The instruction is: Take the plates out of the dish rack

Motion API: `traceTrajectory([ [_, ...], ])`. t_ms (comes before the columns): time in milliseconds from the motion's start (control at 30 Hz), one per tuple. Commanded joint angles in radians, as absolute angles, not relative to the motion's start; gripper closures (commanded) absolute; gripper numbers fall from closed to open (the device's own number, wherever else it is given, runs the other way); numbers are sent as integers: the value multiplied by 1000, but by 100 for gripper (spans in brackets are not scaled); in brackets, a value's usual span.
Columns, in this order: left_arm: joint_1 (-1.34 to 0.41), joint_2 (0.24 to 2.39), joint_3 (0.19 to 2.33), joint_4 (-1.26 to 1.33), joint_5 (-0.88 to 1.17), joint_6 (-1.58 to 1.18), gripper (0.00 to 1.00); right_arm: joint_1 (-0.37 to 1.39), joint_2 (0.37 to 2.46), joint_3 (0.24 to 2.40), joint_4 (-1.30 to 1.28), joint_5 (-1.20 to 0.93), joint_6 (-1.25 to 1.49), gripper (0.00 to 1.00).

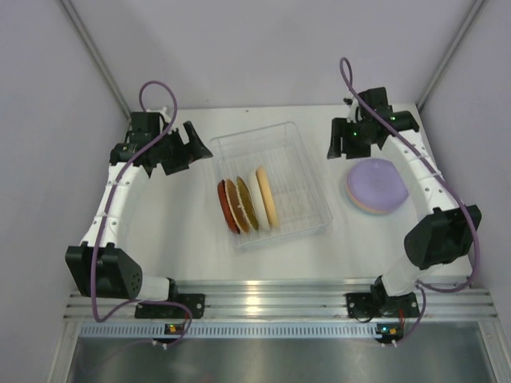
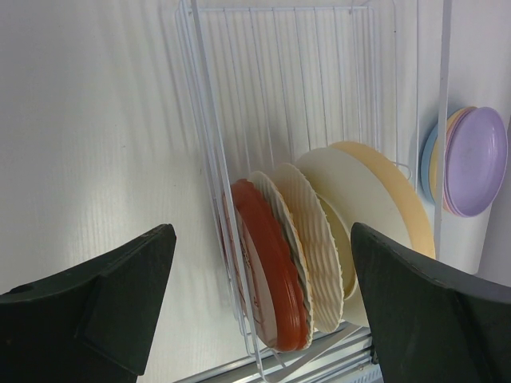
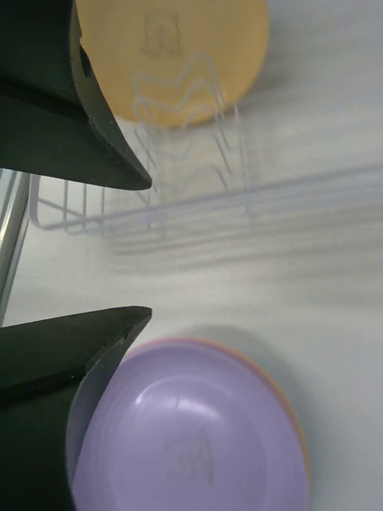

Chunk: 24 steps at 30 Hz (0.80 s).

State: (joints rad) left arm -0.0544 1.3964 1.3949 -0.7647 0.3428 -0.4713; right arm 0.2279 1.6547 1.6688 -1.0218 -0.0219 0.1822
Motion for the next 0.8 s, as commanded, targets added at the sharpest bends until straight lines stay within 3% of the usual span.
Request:
traceTrajectory([
  [0,-57,1387,1413,-758,344,-462,4,261,1526,1677,-869,-493,186,39],
  [33,-57,1385,1413,-756,344,-463,4,274,1528,1649,-817,-640,193,39],
  [100,-57,1387,1413,-756,345,-463,4,334,1560,1654,-821,-721,184,39],
  [300,-58,1381,1411,-758,342,-460,4,481,1652,1669,-807,-768,170,40],
  [767,-58,1373,1405,-755,334,-457,4,575,1789,1750,-884,-696,135,44],
])
